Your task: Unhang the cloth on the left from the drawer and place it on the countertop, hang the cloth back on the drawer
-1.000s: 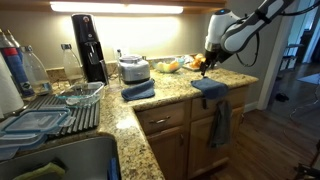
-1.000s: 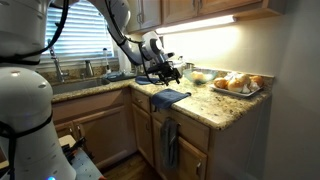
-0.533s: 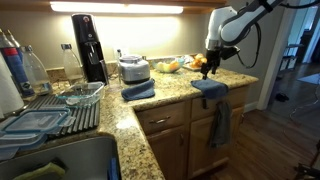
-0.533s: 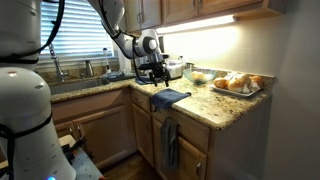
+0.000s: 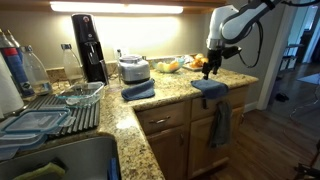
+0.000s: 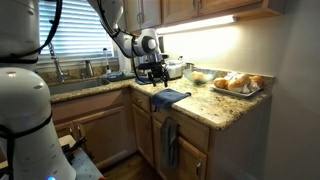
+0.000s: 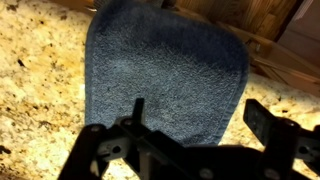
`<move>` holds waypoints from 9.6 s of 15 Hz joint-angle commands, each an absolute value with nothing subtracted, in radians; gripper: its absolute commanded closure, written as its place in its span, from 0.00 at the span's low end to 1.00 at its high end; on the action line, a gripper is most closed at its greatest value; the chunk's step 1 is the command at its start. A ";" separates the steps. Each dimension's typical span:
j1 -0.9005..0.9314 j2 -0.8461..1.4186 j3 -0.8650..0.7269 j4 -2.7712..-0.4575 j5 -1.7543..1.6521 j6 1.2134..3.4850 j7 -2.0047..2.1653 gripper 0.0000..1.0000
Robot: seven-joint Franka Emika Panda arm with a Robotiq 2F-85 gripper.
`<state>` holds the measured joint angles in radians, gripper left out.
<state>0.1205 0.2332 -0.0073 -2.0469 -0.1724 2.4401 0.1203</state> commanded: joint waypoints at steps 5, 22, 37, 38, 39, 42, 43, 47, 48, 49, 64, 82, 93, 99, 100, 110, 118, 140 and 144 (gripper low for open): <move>0.109 0.233 0.004 -2.046 -0.175 2.438 0.121 0.00; 0.024 0.493 -0.069 -1.746 -0.123 2.325 0.161 0.00; -0.014 0.613 -0.051 -1.580 0.022 2.185 0.142 0.51; -0.015 0.613 -0.051 -1.577 0.027 2.181 0.141 0.58; -0.018 0.614 -0.052 -1.576 0.032 2.181 0.141 0.63; -0.027 0.608 -0.048 -1.582 0.049 2.184 0.131 0.84; -0.027 0.603 -0.047 -1.587 0.051 2.188 0.129 0.89; -0.009 0.552 -0.046 -1.636 0.020 2.232 0.105 0.94; -0.002 0.535 -0.046 -1.653 0.007 2.244 0.094 0.92; 0.003 0.523 -0.044 -1.663 -0.001 2.251 0.082 0.92; 0.037 0.127 0.064 -2.015 -0.020 2.359 -0.103 0.92; 0.044 -0.056 0.106 -2.144 0.157 2.298 -0.333 0.93; 0.091 -0.089 0.097 -2.282 0.322 2.165 -0.425 0.93; 0.107 -0.077 0.114 -2.395 0.272 2.282 -0.410 0.93; 0.110 -0.076 0.116 -2.415 0.258 2.323 -0.407 0.93; 0.110 -0.028 0.108 -2.507 0.200 2.594 -0.422 0.87; 0.107 -0.042 0.110 -2.556 0.137 2.663 -0.374 0.94; 0.141 0.225 0.017 -2.616 -0.180 3.063 -0.172 0.94; 0.242 0.285 -0.111 -2.561 -0.249 3.101 -0.107 0.94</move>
<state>0.1682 0.2477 -0.0285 -2.5935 -0.1978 3.0623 -0.1749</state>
